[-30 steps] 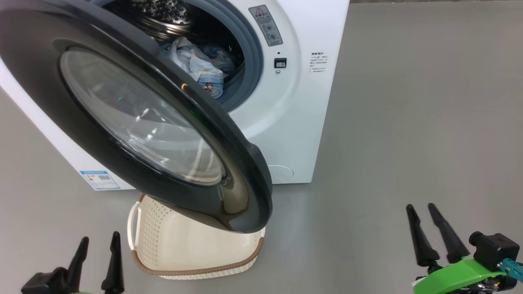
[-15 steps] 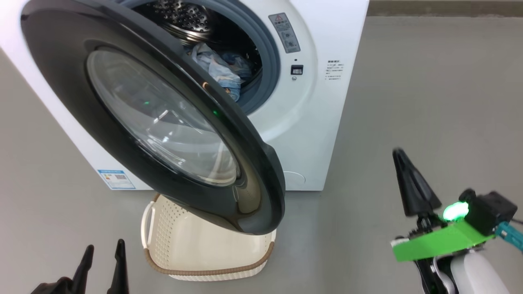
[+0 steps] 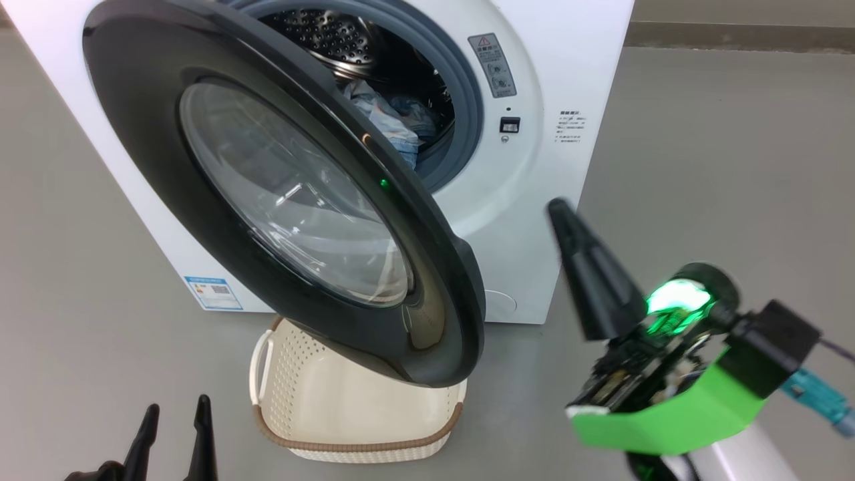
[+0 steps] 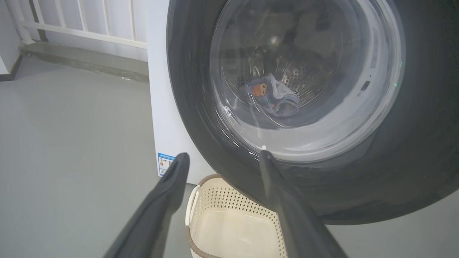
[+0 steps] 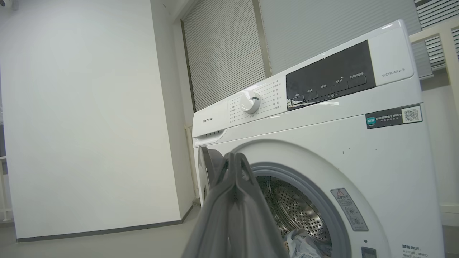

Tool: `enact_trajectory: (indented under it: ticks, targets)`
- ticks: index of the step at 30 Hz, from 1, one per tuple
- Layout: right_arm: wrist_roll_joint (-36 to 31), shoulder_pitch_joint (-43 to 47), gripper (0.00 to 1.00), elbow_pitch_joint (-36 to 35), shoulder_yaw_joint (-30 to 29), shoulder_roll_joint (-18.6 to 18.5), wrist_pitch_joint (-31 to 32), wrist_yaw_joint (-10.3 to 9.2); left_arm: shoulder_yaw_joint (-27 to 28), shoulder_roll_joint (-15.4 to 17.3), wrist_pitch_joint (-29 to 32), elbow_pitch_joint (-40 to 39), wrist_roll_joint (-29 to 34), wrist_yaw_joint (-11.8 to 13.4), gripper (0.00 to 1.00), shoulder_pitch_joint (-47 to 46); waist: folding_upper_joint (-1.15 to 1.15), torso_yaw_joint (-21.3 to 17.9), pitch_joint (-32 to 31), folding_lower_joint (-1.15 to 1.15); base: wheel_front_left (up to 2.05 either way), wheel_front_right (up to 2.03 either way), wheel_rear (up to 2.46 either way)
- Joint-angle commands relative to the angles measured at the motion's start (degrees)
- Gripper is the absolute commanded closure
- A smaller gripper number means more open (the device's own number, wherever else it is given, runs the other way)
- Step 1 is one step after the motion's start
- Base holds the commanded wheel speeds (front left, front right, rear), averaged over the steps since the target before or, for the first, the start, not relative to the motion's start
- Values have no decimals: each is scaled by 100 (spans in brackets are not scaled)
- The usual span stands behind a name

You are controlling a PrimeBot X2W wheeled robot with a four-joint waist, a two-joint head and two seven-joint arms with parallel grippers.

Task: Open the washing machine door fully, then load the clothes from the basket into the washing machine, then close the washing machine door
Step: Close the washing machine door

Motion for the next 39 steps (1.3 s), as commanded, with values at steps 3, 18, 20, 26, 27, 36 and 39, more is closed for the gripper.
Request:
enact_trajectory:
  ticks: [3,18,20,26,27,36,39]
  targets:
    - [121,-172,100,-177,624,13,-26,9,188,25,-38,-204,76,-9,0,-41,0,36,15,0,0,0,0]
    - [239,-359,100,1221,1923,-240,-26,9,90,-24,-38,-266,62,-9,0,-193,0,215,275,0,0,0,0]
    - [263,-353,100,1457,1969,-223,-26,9,92,-36,-38,-257,57,-9,0,-229,0,243,320,0,0,0,0]
    - [319,-370,100,2157,2114,-191,-26,9,82,-72,-38,-249,43,-9,0,-321,0,301,481,0,0,0,0]
    - [334,-384,100,2267,2121,-183,-26,9,78,-78,-38,-247,41,-9,0,-338,0,308,507,0,0,0,0]
    - [390,-644,100,2921,1951,-84,-26,9,5,-117,-38,-212,28,-9,0,-533,0,387,746,0,0,0,0]
    - [371,-712,100,3022,1820,-43,-26,9,-9,-127,-38,-216,27,-9,0,-563,0,415,780,0,0,0,0]
